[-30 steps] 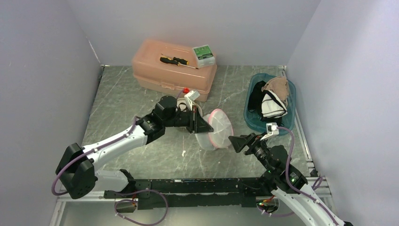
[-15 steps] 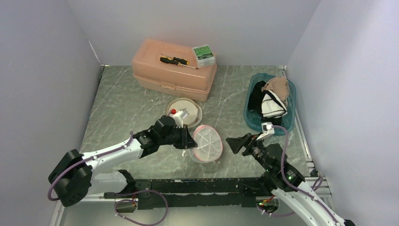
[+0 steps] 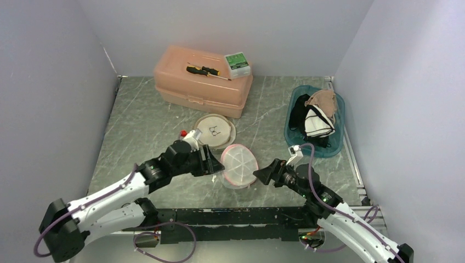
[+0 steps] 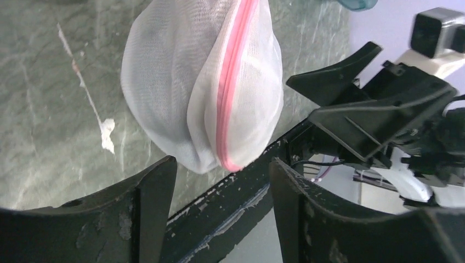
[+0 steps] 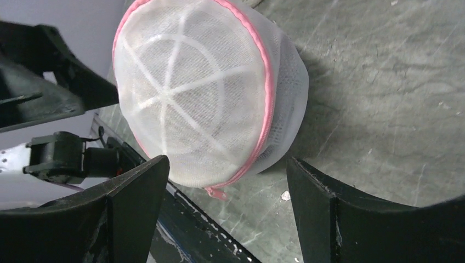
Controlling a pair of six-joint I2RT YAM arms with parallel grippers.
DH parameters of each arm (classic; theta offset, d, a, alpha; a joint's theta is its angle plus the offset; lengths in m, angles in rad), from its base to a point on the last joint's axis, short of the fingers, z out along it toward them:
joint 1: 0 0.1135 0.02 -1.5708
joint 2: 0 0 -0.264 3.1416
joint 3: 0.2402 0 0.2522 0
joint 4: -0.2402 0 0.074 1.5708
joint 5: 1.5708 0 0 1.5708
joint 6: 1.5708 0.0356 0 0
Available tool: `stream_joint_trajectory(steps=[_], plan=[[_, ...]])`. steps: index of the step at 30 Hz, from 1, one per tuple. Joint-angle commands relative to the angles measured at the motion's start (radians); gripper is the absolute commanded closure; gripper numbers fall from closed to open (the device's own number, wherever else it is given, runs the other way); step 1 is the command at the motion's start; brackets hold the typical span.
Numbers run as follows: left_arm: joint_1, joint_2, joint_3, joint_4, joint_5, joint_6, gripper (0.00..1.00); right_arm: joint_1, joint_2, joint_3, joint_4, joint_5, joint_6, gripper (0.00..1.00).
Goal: Unzip the laundry bag and remove the bra
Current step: Place the laundry bag at the center of the board, then unzip the laundry bag at the center of the board.
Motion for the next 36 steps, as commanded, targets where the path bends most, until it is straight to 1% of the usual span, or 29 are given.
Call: stream_joint_trajectory(steps=[1,3,5,7,9,11,13,15,19,24,28,33,36], plan=[[-0.048,-0.15,-0.051,-0.101,-0.087,-0.146,0.31,0.001,0.002,-0.017,0.143,-0.001,0.11,0.18],[-0.119,-0.202,-0.072,-0.102,-0.143,-0.214,0.3,0.0,0.011,-0.007,0.152,0.022,0.117,0.18],[-0.211,-0.211,-0.08,-0.093,-0.219,-0.268,0.29,-0.001,0.031,-0.003,0.17,0.037,0.123,0.18],[-0.302,-0.176,-0.077,-0.05,-0.305,-0.304,0.29,-0.003,0.071,0.002,0.19,0.046,0.134,0.18],[-0.38,-0.117,-0.063,-0.01,-0.38,-0.323,0.29,-0.009,0.127,0.008,0.213,0.049,0.15,0.21],[-0.424,-0.049,-0.048,0.008,-0.436,-0.35,0.29,-0.014,0.189,0.026,0.215,0.05,0.168,0.24],[-0.448,-0.001,-0.049,0.041,-0.461,-0.375,0.3,-0.017,0.229,0.044,0.215,0.052,0.179,0.24],[-0.461,0.031,-0.061,0.077,-0.483,-0.395,0.29,-0.019,0.246,0.048,0.215,0.053,0.176,0.25],[-0.464,0.06,-0.095,0.165,-0.507,-0.396,0.3,-0.025,0.305,0.055,0.262,0.027,0.166,0.34],[-0.464,0.071,-0.085,0.169,-0.542,-0.372,0.3,-0.028,0.344,0.013,0.38,-0.042,0.216,0.46],[-0.463,0.07,-0.104,0.19,-0.569,-0.37,0.32,-0.028,0.377,-0.002,0.429,-0.074,0.237,0.49],[-0.464,0.072,-0.121,0.202,-0.593,-0.364,0.33,-0.027,0.326,-0.037,0.467,-0.092,0.284,0.58],[-0.463,0.071,-0.133,0.219,-0.602,-0.358,0.34,-0.028,0.304,-0.042,0.477,-0.112,0.291,0.6]])
